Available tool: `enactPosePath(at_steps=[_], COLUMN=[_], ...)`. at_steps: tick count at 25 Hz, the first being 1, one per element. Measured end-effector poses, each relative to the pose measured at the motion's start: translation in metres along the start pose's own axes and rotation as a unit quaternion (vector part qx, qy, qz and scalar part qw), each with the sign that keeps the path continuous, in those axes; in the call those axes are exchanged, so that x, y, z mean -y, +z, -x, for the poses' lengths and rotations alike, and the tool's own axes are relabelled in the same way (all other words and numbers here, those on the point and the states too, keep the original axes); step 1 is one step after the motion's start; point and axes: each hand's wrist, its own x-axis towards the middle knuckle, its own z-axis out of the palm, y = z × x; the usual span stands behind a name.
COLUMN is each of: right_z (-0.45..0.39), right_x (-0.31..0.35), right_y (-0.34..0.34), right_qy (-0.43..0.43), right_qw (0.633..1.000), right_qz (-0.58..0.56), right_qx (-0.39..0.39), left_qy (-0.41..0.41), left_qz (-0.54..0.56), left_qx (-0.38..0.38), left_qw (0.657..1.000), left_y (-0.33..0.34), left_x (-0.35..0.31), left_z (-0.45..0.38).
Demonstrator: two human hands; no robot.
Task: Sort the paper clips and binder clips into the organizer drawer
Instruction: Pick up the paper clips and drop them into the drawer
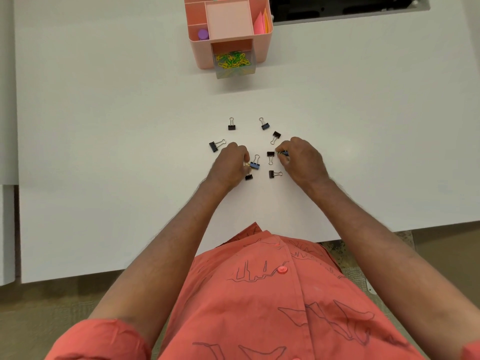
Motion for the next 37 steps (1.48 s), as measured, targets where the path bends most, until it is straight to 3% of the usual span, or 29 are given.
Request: enactPosePath(at_steps=[7, 9, 11, 13, 14, 17, 18, 19, 21, 25, 28, 30, 32, 37], right_z=[-0.008, -0.012, -0.018, -0.025, -0.029, -0.05, -0.058, -0.067, -0.09, -0.142, -0.182, -0.201, -0.212, -0.221], right_x=[0.001, 0.002, 0.005, 0.012, 0.016, 0.031, 0.036, 0.043, 0.062, 0.103, 0.124, 0.129, 0.129, 0.121], right_y=[-0.002, -0.005, -0.01, -0.018, -0.024, -0.046, -0.054, -0.062, -0.077, -0.095, -0.097, -0.093, -0.089, -0.086], right_qy=[0.013, 0.05, 0.119, 0.193, 0.231, 0.321, 0.325, 0.316, 0.265, 0.102, -0.013, -0.101, -0.146, -0.161], right_qw=[0.999, 0.991, 0.959, 0.886, 0.833, 0.636, 0.596, 0.582, 0.628, 0.858, 0.972, 0.992, 0.987, 0.986], right_qz=[-0.018, -0.106, -0.253, -0.418, -0.499, -0.696, -0.728, -0.743, -0.725, -0.5, -0.234, -0.056, 0.033, -0.021], right_qx=[0.041, 0.058, 0.053, 0.057, 0.063, 0.087, 0.093, 0.1, 0.106, 0.059, 0.033, 0.048, 0.06, 0.027], left_qy=[0.02, 0.028, 0.025, 0.022, 0.021, 0.024, 0.024, 0.023, 0.02, 0.013, 0.001, -0.014, -0.03, -0.072], left_qz=[-0.015, -0.027, -0.031, -0.038, -0.045, -0.074, -0.084, -0.094, -0.111, -0.079, -0.006, 0.057, 0.128, 0.253], left_qx=[-0.003, -0.004, -0.008, -0.006, -0.002, 0.01, 0.015, 0.022, 0.034, 0.039, 0.035, 0.032, 0.029, 0.028], left_qw=[1.0, 0.999, 0.999, 0.999, 0.999, 0.997, 0.996, 0.995, 0.993, 0.996, 0.999, 0.998, 0.991, 0.964], left_y=[-0.002, -0.002, -0.003, -0.004, -0.004, -0.009, -0.01, -0.012, -0.014, -0.016, -0.02, -0.021, -0.023, -0.039], left_x=[0.001, 0.001, -0.002, -0.003, -0.004, -0.009, -0.011, -0.012, -0.013, -0.009, 0.0, 0.008, 0.012, 0.02], left_z=[0.001, 0.002, 0.003, 0.002, 0.002, 0.001, 0.0, -0.001, -0.003, -0.004, -0.006, -0.007, -0.008, -0.018])
